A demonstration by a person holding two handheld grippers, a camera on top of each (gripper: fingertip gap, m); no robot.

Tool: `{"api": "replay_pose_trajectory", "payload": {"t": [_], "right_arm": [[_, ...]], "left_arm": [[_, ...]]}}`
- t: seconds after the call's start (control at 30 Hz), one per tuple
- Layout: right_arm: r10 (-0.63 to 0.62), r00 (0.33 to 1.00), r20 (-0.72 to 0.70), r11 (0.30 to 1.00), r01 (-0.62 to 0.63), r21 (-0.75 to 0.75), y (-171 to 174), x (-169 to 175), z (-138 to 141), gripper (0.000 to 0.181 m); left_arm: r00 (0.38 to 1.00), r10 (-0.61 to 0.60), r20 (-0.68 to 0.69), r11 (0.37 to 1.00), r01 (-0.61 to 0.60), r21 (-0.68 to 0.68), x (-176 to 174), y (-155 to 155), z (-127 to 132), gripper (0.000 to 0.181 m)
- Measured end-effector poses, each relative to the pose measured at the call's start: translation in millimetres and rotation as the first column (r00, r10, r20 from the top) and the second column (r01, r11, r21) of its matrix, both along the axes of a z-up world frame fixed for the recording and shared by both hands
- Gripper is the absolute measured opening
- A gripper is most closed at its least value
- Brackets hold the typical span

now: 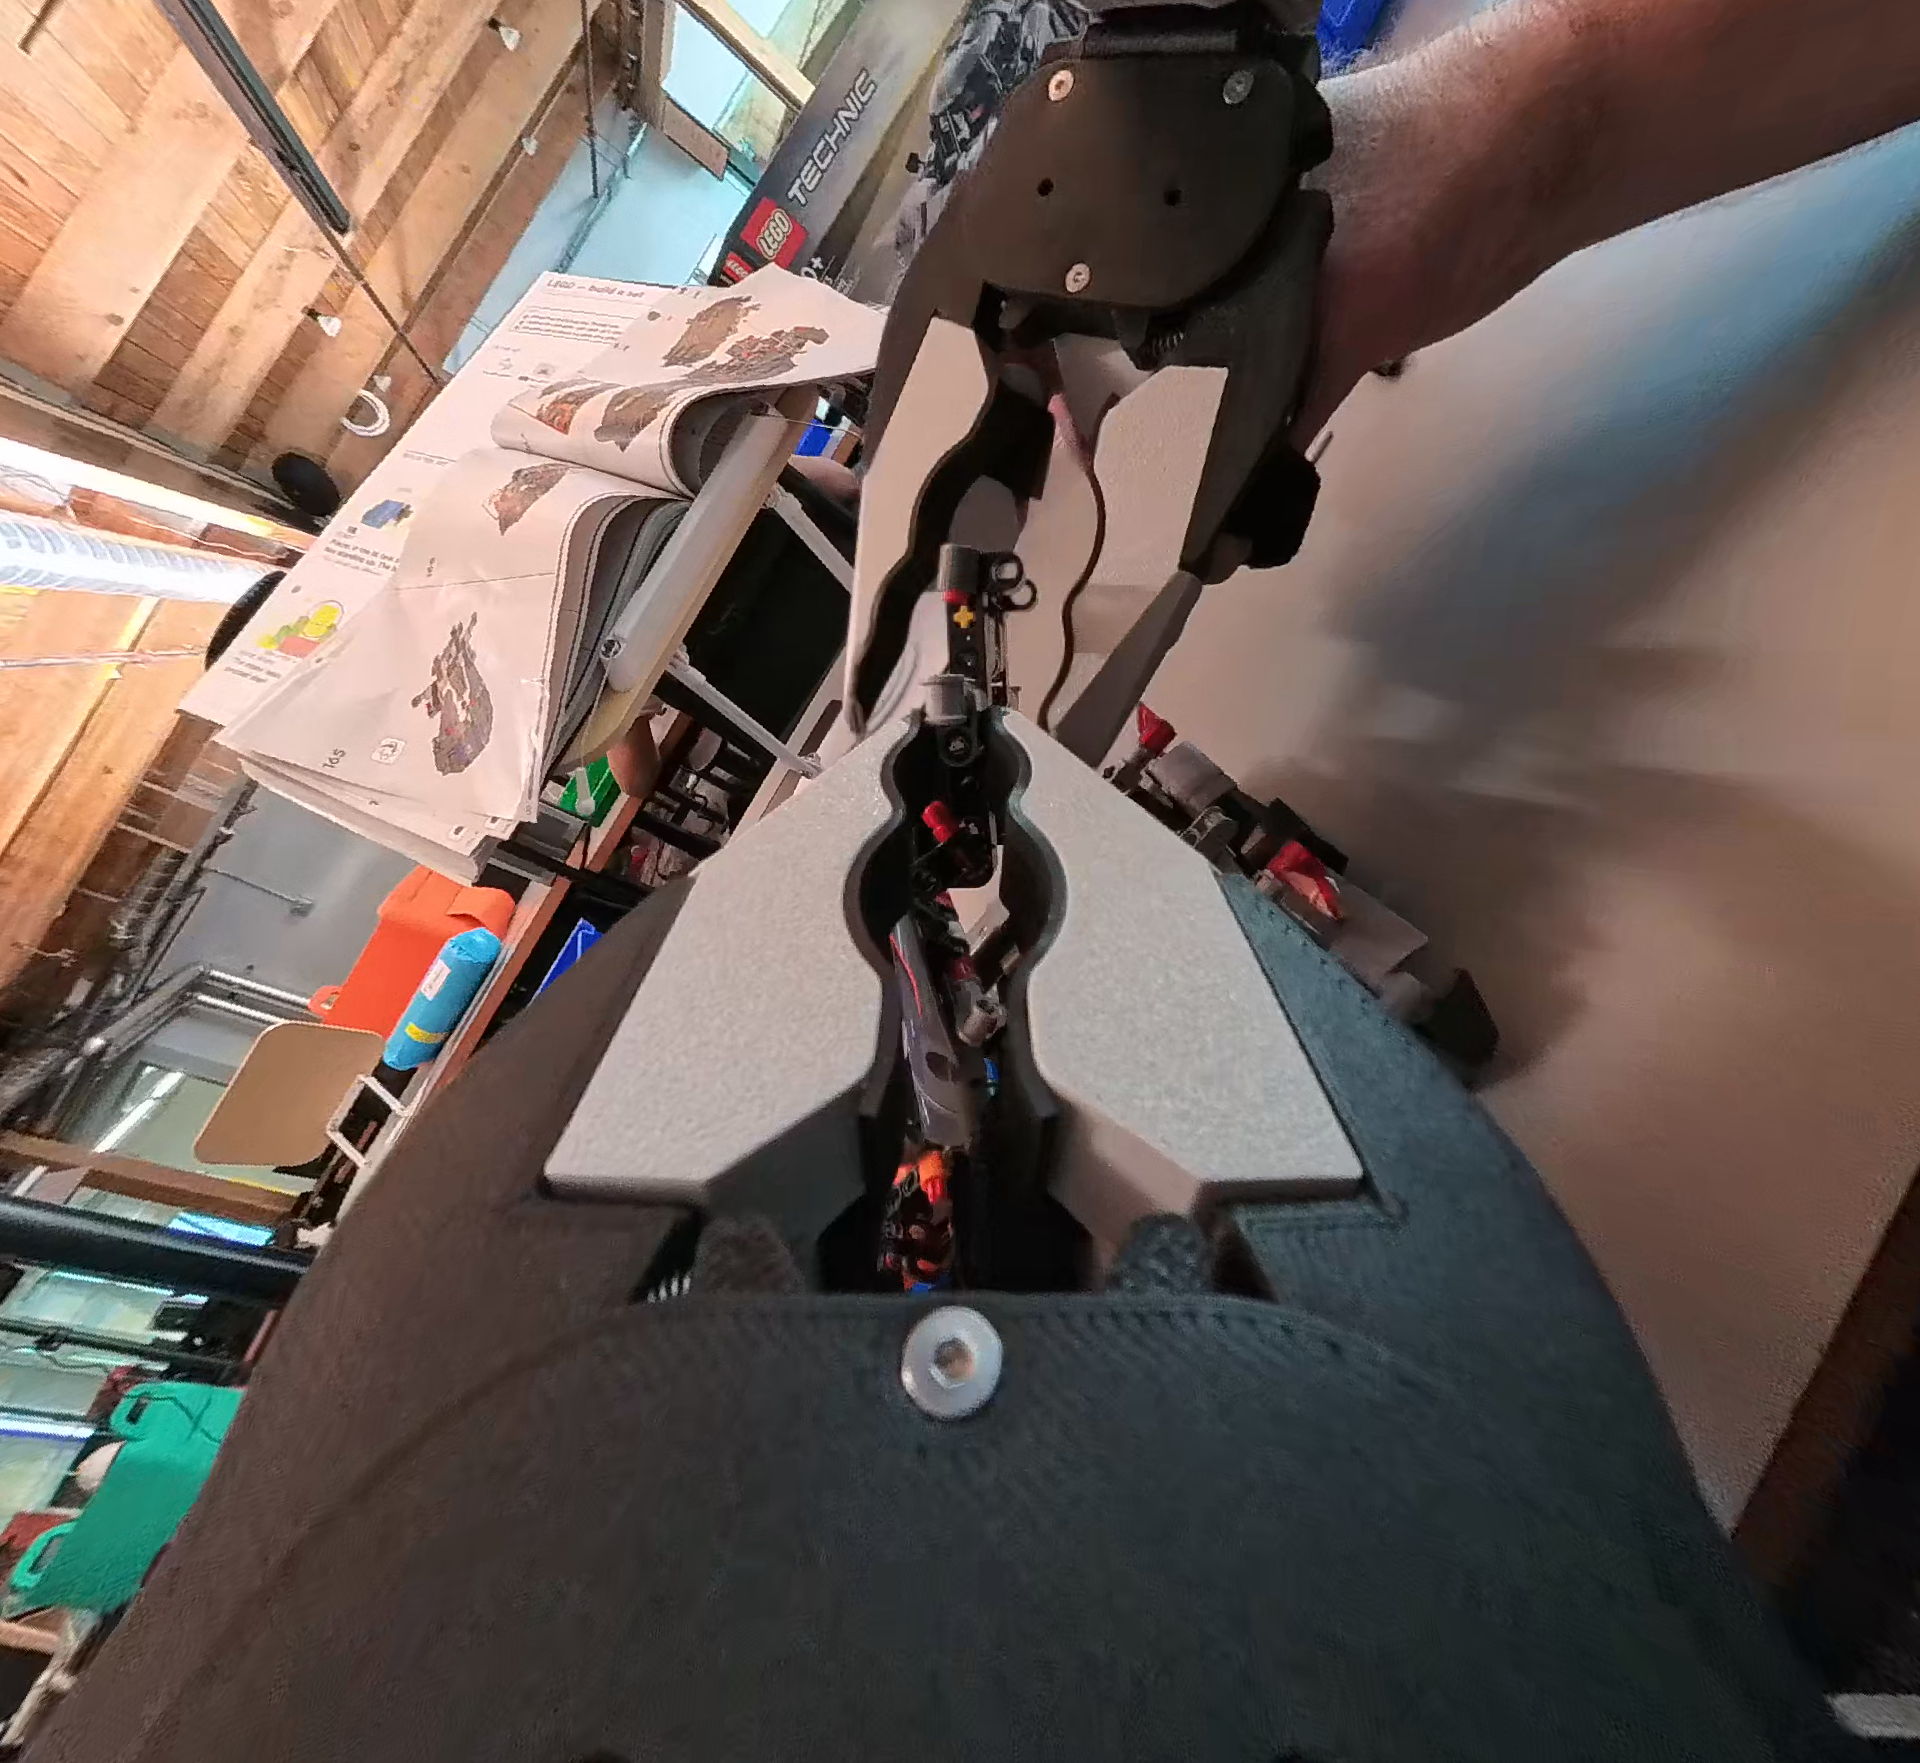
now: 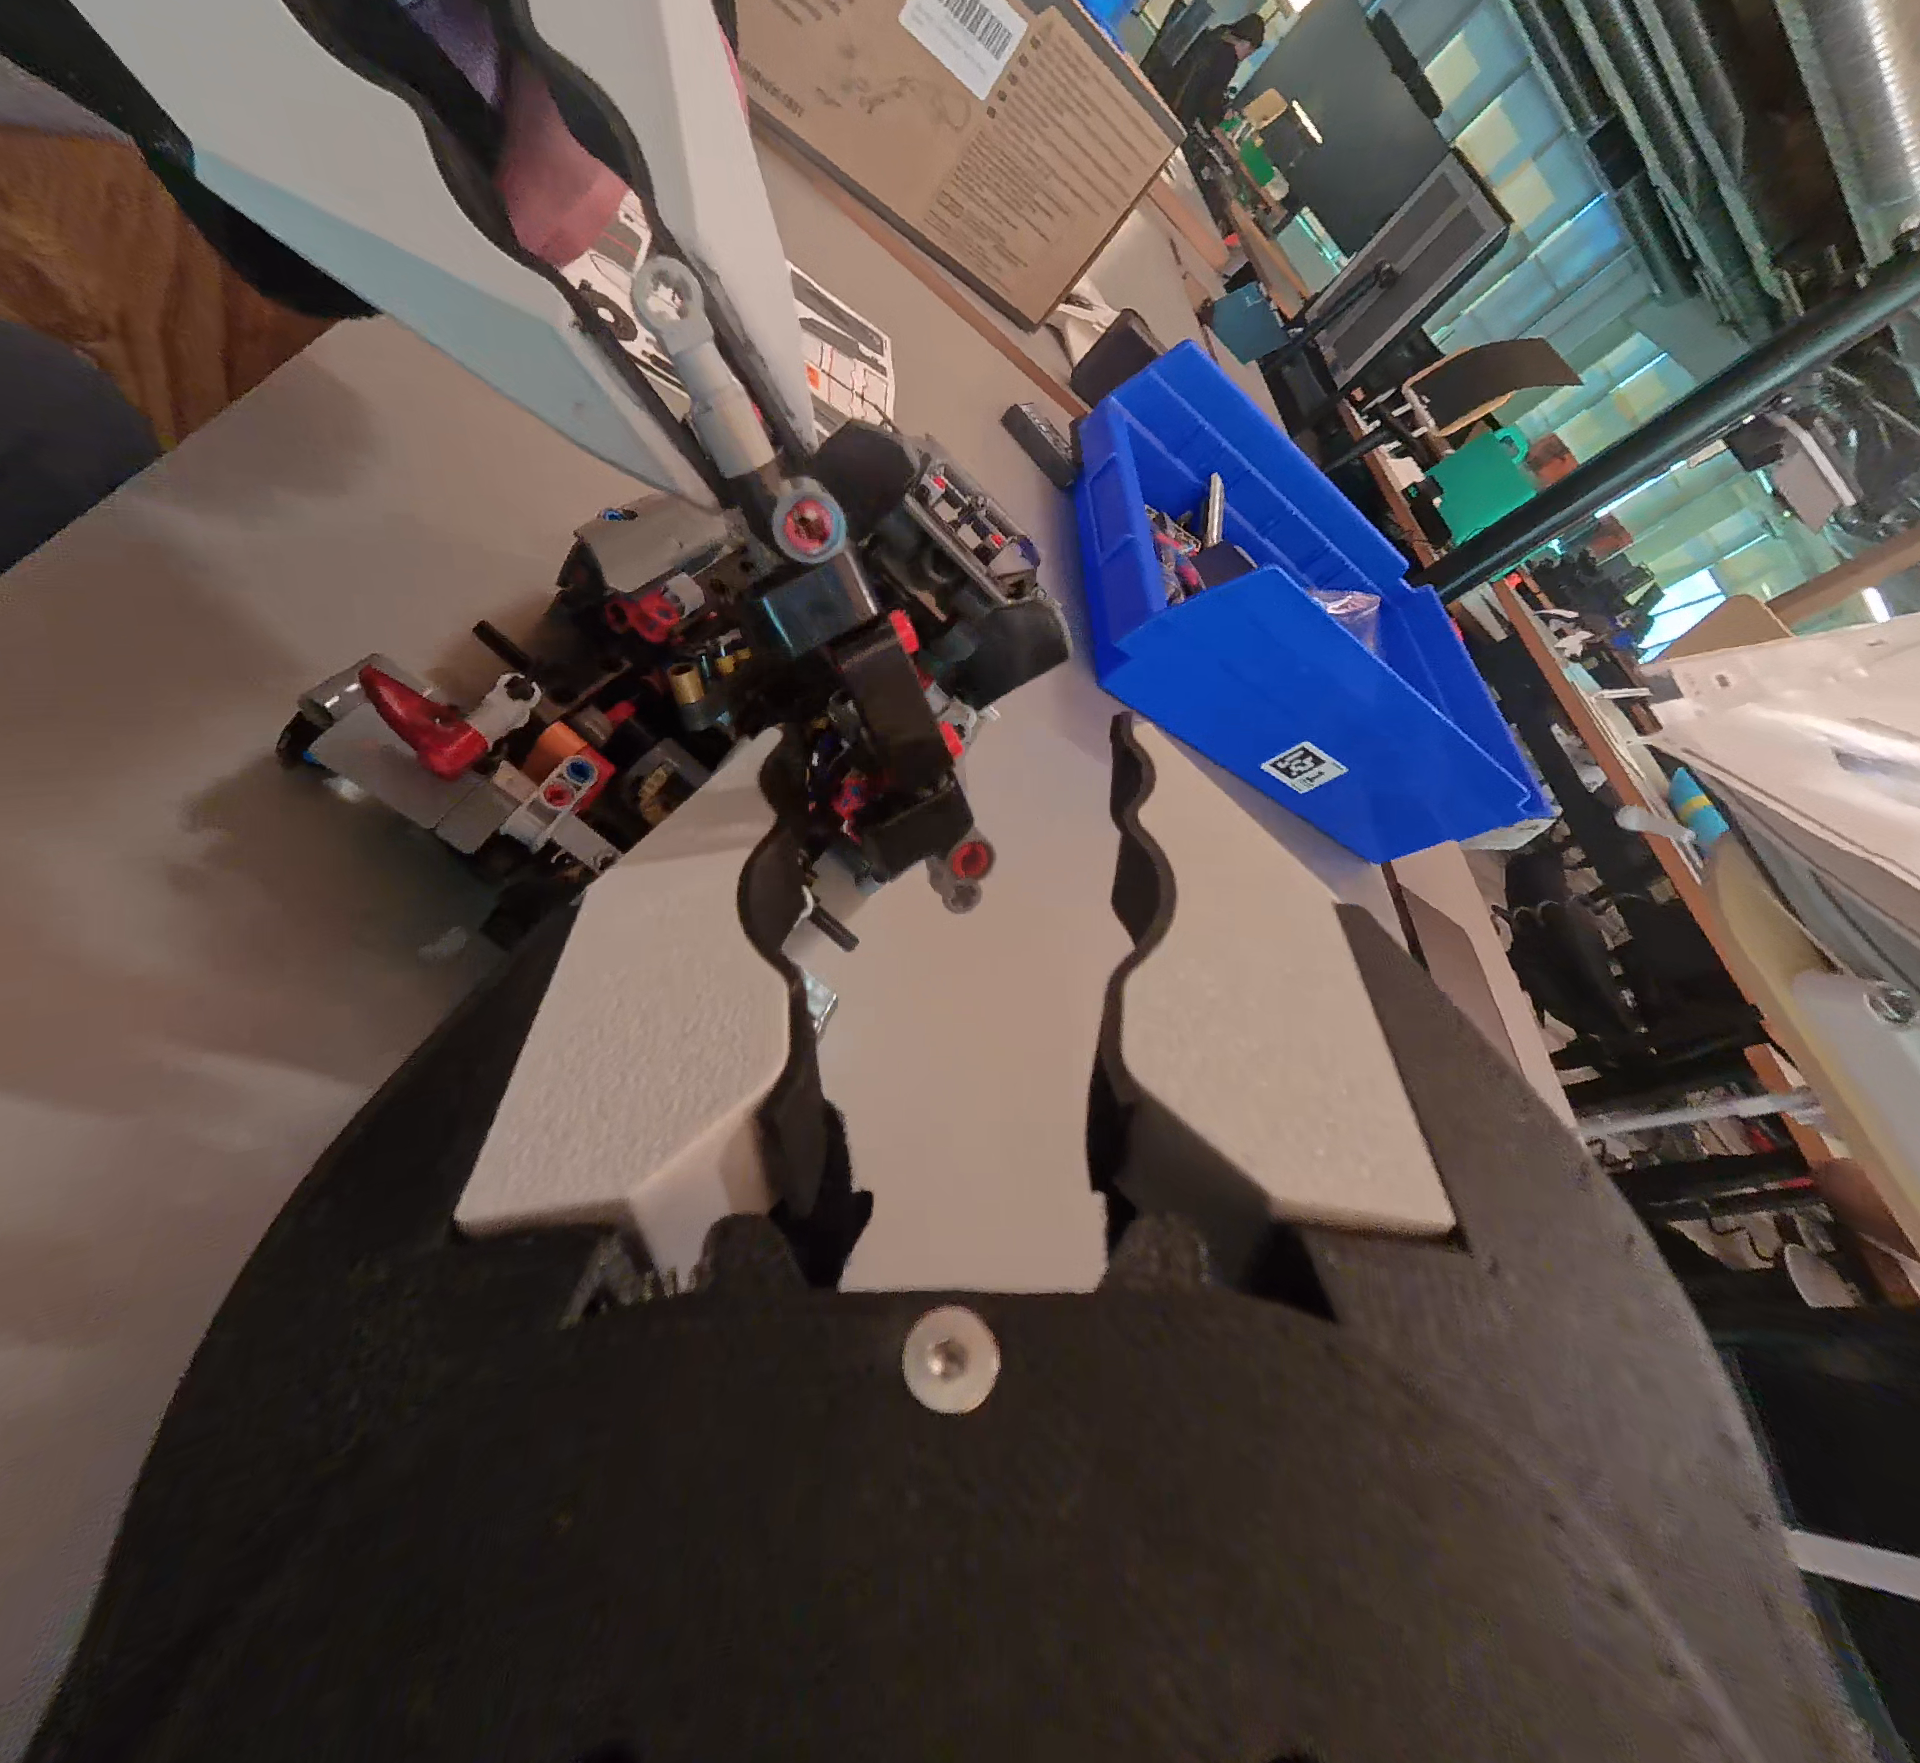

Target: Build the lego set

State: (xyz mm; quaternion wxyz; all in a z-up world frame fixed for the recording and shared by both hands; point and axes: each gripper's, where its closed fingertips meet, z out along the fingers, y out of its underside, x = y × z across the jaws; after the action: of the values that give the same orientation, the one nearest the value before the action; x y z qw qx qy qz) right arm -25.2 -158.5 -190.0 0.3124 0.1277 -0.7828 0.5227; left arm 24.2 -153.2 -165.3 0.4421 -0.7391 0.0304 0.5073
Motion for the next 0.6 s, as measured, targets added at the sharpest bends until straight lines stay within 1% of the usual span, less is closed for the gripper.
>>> {"api": "replay_pose_trajectory", "payload": {"t": [0.1, 0.2, 0.23, 0.3, 0.4, 0.43, 0.53, 0.6], "right_arm": [[0.006, 1.0, -0.01, 1.0, -0.006, -0.008, -6.7, 0.6, 0.3, 0.058], [-0.03, 1.0, 0.003, 0.999, 0.03, -0.011, -9.7, -6.3, -1.1, 0.053], [-0.038, 0.999, 0.002, 0.999, 0.038, -0.011, -10.1, -7.4, -1.6, 0.05], [-0.042, 0.999, -0.004, 0.999, 0.042, -0.011, -11.4, -6.5, -1.9, 0.038], [-0.047, 0.998, -0.029, 0.999, 0.047, -0.016, -12.1, -4.7, 0.5, 0.025], [-0.055, 0.998, -0.026, 0.998, 0.055, -0.023, -11.9, -5.2, 2.0, 0.023], [-0.065, 0.998, 0.01, 0.997, 0.065, -0.027, -12.2, -7.4, 0.5, 0.026], [-0.074, 0.997, 0.013, 0.997, 0.074, -0.016, -12.1, -9.8, -2.6, 0.032]], "left_arm": [[1.0, 0.0, -0.016, 1.0, 0.0, -0.007, -1.5, -0.7, 0.5, 0.008], [1.0, 0.008, -0.023, 1.0, -0.008, -0.011, -3.7, -2.8, -1.3, 0.008], [1.0, 0.014, -0.027, 1.0, -0.014, -0.012, -4.6, -4.3, -2.0, 0.008], [1.0, 0.01, -0.028, 1.0, -0.01, -0.003, -4.8, -5.8, -2.0, 0.008], [0.999, 0.016, -0.037, 1.0, -0.017, -0.011, -5.8, -6.9, -3.6, 0.008], [0.999, 0.028, -0.035, 1.0, -0.028, -0.012, -7.5, -8.3, -5.1, 0.008], [0.998, 0.062, -0.029, 0.998, -0.062, -0.02, -11.9, -11.1, -11.0, 0.008], [0.996, 0.081, -0.041, 0.996, -0.083, -0.042, -11.9, -9.0, -14.1, 0.008]]}}
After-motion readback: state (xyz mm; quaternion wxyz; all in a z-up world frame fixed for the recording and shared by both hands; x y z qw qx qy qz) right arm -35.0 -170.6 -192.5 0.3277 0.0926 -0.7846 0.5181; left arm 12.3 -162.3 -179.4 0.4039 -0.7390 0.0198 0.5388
